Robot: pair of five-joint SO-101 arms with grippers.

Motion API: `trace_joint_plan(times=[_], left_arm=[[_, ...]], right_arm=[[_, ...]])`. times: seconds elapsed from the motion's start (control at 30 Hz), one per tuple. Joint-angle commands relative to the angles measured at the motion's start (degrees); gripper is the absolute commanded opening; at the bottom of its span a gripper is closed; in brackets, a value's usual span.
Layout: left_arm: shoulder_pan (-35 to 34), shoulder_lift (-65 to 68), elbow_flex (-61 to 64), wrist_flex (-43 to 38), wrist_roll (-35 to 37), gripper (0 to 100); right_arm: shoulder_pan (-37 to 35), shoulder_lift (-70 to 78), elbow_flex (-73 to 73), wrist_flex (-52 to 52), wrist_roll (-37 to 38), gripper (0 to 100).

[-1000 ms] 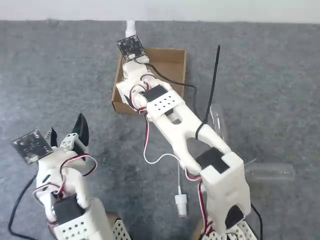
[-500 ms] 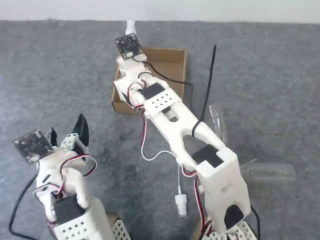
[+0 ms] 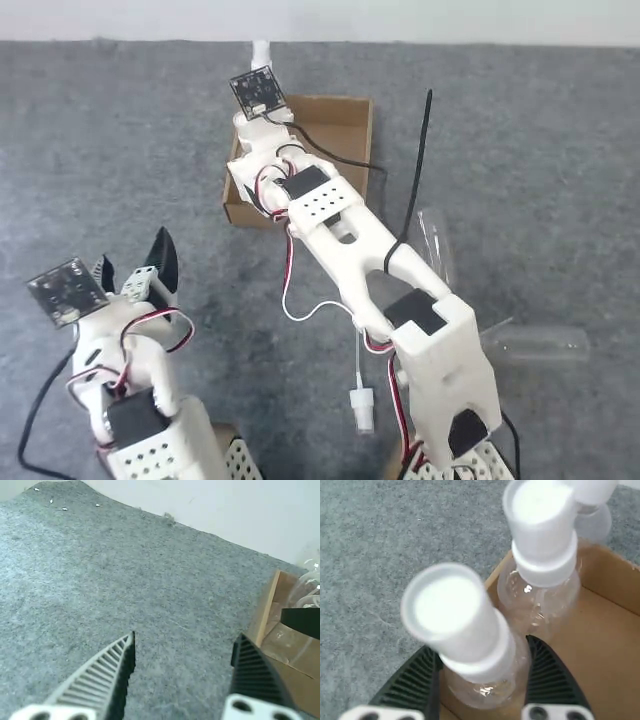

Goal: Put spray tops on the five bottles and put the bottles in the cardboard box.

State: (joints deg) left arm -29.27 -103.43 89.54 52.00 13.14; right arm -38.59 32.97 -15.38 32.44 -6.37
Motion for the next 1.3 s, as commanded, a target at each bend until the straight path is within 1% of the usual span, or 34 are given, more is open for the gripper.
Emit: trace_joint_plan(times=[0.0,0.2,0.5,0.7,0.97,1.27], left_arm=[[-0.18,-0.97,-0.48,-1.93,-0.70,29],[-0.18,-0.97,-0.48,-1.93,-0.70,29],[-0.18,-0.97,-0.48,-1.93,-0.70,29],[-0.18,-0.97,-0.48,-1.93,-0.70,29],[-0.18,-0.97,-0.48,-1.93,-0.70,29],[-0.18,-0.97,-0.48,-1.93,-0.70,29]], right_arm=[[-0.57,-0.13,-2.55,2.07,0.62,11.1],[-1.80,-0.04,-2.55,4.09,0.35,22.9],[-1.98,-0.04,-2.55,4.09,0.35,24.1],[-1.89,-0.40,-2.55,5.49,0.35,31.9],[-1.98,-2.15,-2.37,7.08,0.35,31.9],[-3.03,-5.14,-2.37,14.02,0.18,31.9]])
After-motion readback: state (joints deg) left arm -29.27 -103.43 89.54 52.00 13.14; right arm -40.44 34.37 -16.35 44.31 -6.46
